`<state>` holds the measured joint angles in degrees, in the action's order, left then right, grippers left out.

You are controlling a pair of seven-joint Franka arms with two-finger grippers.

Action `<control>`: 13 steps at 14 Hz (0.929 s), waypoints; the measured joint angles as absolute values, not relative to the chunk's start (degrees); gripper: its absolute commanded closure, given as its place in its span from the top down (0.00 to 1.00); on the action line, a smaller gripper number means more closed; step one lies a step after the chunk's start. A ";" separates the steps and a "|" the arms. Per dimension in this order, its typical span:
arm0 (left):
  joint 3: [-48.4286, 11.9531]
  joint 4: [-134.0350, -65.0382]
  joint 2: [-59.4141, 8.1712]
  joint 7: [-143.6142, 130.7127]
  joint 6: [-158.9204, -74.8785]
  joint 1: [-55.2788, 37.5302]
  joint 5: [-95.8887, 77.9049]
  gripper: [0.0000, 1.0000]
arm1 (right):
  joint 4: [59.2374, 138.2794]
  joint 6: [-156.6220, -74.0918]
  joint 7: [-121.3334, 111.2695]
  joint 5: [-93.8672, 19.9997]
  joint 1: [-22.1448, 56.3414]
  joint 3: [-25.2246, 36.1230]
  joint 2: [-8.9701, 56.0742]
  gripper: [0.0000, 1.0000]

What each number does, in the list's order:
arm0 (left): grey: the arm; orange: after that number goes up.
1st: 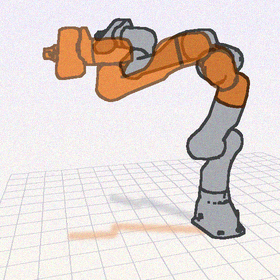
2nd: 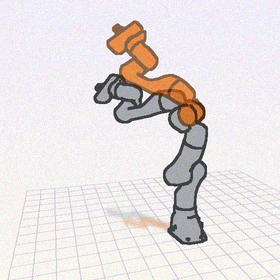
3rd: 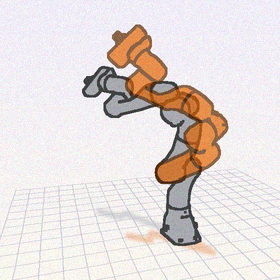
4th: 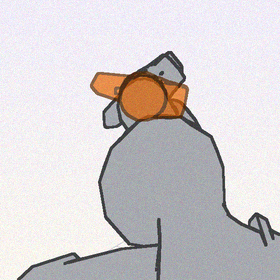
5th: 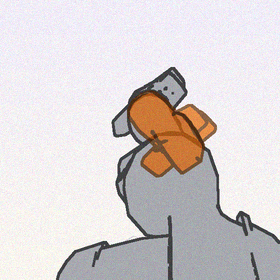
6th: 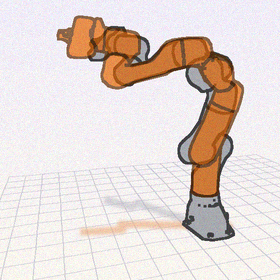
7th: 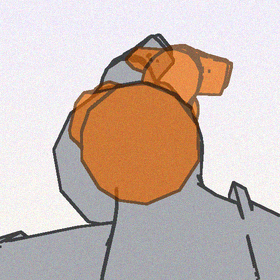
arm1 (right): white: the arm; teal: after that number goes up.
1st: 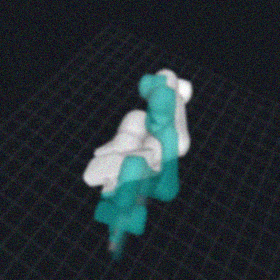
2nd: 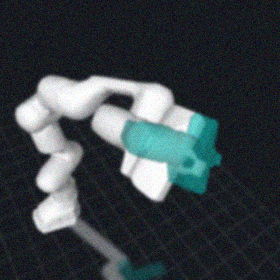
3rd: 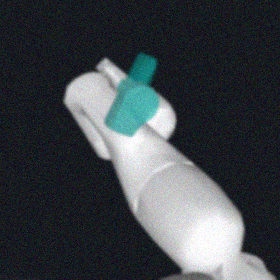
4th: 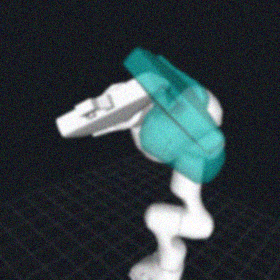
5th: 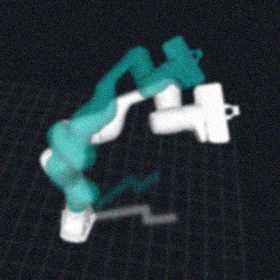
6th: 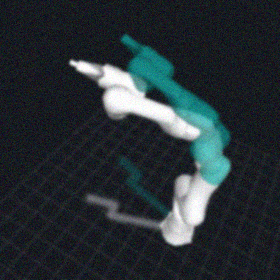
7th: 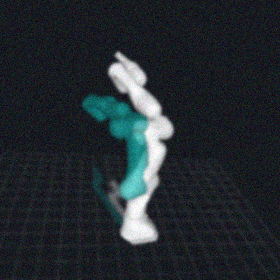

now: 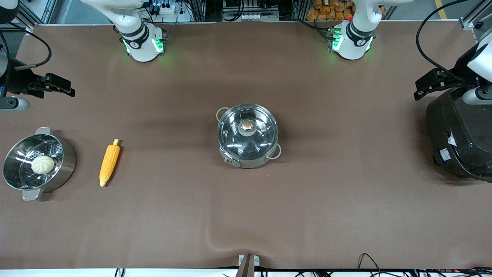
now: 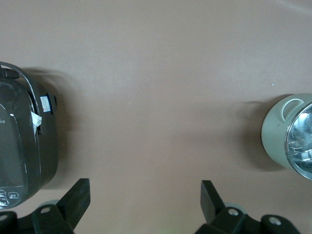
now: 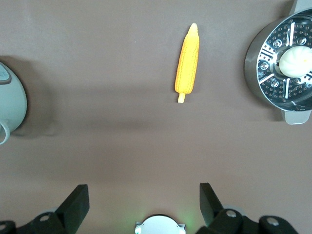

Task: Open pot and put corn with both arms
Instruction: 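Reach the left gripper to the pot lid while the right gripper reaches the corn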

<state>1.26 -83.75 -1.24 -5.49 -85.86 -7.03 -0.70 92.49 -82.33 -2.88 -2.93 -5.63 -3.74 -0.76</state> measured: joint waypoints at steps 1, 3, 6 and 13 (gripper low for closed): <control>1.26 -83.69 -1.23 -5.49 -85.92 -7.03 -0.67 1.00 | 92.41 -82.39 -2.88 -2.93 -5.63 -3.83 -0.94 1.00; 1.26 -83.43 -1.22 -5.49 -85.92 -7.03 -0.65 1.00 | 91.99 -82.40 -2.88 -2.93 -5.54 -4.27 -1.96 1.00; 1.27 -83.37 -1.24 -4.83 -85.92 -7.02 0.47 1.00 | 91.96 -82.27 -2.75 -2.96 -4.80 -4.80 -4.51 1.00; -2.38 -82.24 -7.21 -17.49 -89.42 -14.22 0.92 1.00 | 94.94 -91.52 -2.67 -2.96 -5.13 -4.37 7.01 1.00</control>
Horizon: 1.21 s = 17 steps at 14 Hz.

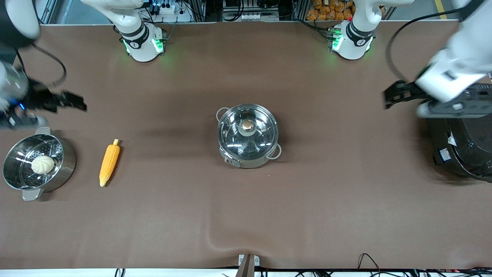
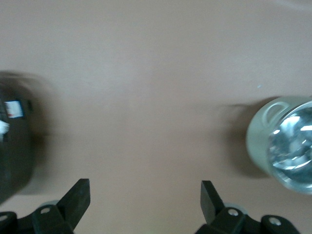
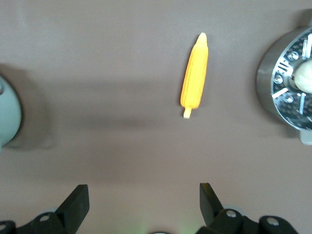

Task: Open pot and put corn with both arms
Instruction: 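Reach the left gripper to the pot lid while the right gripper reaches the corn, then grasp the lid knob with the left gripper while the right gripper grasps the corn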

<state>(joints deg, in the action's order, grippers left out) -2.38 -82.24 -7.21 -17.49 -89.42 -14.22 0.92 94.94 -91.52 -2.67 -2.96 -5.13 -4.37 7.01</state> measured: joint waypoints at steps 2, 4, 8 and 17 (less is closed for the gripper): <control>-2.84 -79.83 -11.52 -28.01 -92.02 -19.28 0.93 1.00 | 95.46 -96.51 -2.67 -2.87 -5.31 -4.11 13.21 1.00; -3.02 -77.84 -16.05 -37.87 -94.70 -24.25 0.94 1.00 | 95.53 -100.50 -2.71 -2.82 -6.30 -3.80 19.39 1.00; -3.16 -75.56 -24.42 -51.40 -102.12 -32.66 0.96 1.00 | 95.19 -104.14 -3.92 -0.16 -7.11 -3.83 23.94 1.00; -2.57 -74.11 -33.62 -60.97 -106.81 -42.47 0.97 1.00 | 103.62 -117.94 -6.95 4.23 -8.32 -3.76 25.14 1.00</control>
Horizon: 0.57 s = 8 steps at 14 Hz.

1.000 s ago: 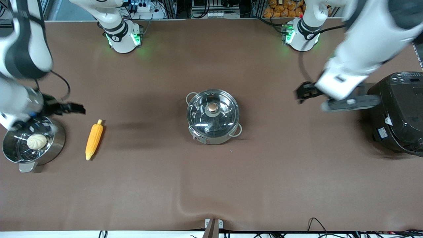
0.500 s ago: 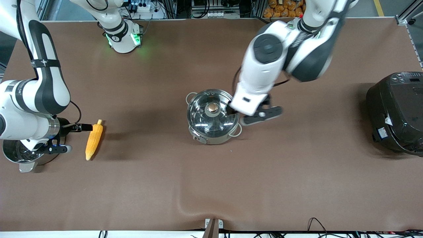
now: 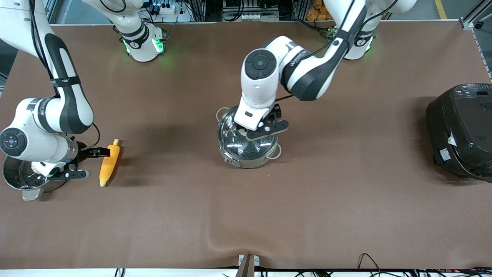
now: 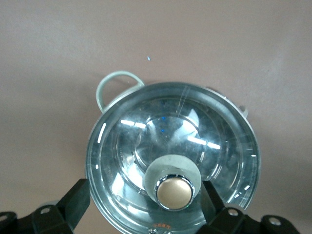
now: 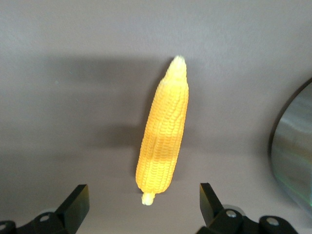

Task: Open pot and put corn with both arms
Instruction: 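Grasp the lid knob with the left gripper while the right gripper grasps the corn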

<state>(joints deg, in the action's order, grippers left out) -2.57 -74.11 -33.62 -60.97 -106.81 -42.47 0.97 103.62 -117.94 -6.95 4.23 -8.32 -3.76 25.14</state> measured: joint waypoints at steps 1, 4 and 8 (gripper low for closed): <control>-2.54 -74.10 -34.45 -61.44 -107.31 -42.82 0.97 1.00 | 104.05 -118.14 -7.15 4.23 -8.47 -3.75 25.59 1.00; -2.49 -74.03 -36.35 -62.42 -110.73 -43.51 0.98 1.00 | 104.33 -119.31 -8.53 4.25 -8.58 -3.75 27.63 1.00; -2.48 -73.98 -37.96 -63.37 -113.33 -44.33 0.98 1.00 | 104.33 -123.52 -11.98 4.26 -9.05 -3.67 30.81 1.00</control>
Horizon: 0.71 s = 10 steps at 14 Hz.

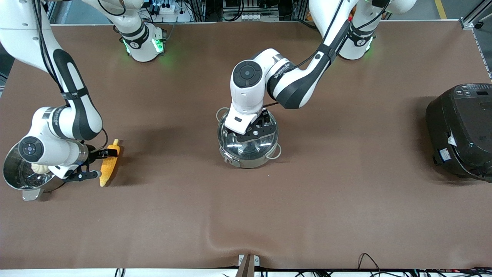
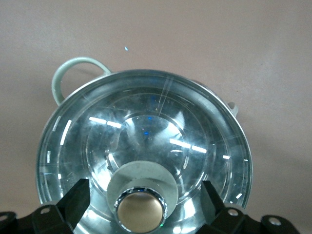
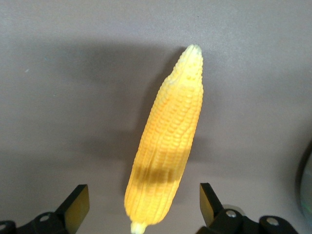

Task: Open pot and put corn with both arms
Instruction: 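Grasp the lid knob with the left gripper while the right gripper grasps the corn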

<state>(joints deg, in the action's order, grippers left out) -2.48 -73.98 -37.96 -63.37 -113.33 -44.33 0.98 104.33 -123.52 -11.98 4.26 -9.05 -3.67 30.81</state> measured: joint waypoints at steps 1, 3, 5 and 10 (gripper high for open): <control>-2.48 -73.97 -38.28 -63.43 -113.40 -44.60 0.98 1.00 | 104.32 -124.03 -13.04 4.26 -9.41 -3.65 31.45 1.00; -2.45 -73.97 -38.73 -63.49 -113.40 -44.91 1.04 0.91 | 104.32 -124.75 -14.68 4.26 -10.53 -3.58 32.58 1.00; -2.43 -73.96 -38.79 -63.49 -113.26 -44.94 1.14 0.69 | 104.32 -124.99 -15.51 4.26 -11.42 -3.57 33.32 1.00; -2.40 -73.93 -38.79 -63.49 -111.75 -44.97 1.20 0.50 | 104.32 -125.05 -15.61 4.25 -11.56 -3.76 33.83 1.00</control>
